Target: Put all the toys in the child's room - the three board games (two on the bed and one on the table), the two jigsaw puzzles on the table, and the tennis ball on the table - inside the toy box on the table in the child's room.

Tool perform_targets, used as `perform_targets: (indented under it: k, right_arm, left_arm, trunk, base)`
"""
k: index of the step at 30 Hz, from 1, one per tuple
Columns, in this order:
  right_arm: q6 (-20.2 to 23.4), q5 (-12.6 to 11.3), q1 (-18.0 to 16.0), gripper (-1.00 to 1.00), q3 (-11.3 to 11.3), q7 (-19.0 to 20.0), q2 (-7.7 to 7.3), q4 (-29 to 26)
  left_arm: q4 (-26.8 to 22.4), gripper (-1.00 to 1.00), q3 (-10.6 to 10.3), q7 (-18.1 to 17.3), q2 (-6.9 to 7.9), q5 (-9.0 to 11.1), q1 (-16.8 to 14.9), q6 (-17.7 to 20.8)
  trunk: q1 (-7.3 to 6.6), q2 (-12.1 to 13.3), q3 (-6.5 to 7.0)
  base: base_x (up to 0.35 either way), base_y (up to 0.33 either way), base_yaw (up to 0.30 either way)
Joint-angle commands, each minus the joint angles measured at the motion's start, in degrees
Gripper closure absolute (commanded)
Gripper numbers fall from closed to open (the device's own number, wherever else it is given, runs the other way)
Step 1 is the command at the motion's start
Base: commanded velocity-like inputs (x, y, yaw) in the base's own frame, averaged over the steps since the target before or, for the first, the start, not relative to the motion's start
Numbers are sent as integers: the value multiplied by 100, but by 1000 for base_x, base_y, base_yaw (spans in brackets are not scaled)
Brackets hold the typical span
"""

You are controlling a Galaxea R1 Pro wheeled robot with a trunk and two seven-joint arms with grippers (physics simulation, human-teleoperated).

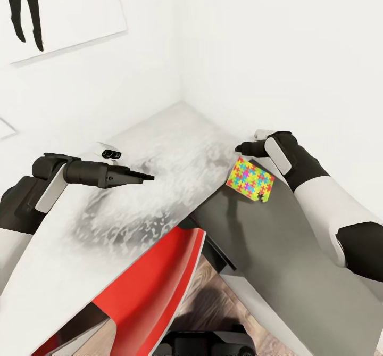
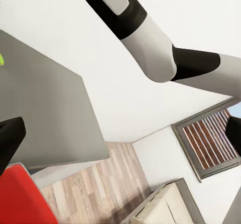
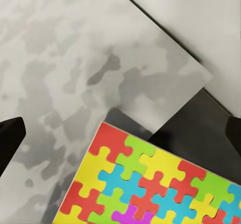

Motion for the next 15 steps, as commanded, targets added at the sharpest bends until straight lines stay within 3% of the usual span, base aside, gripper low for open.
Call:
perform_targets:
  k: [1, 15]
  right_arm:
    - [12, -61, -6, -100, 36, -53, -11, -7]
    - [24, -61, -7, -100, 29, -53, -20, -20]
  left_arm:
    - [0, -100, -14, -13, 6, 19, -6, 60]
    - [0, -100, -6, -14, 8, 19, -8, 60]
  trunk:
    - [3, -10, -18]
    - [3, -10, -150]
  base:
    - [0, 0, 0]
    - [0, 0, 0]
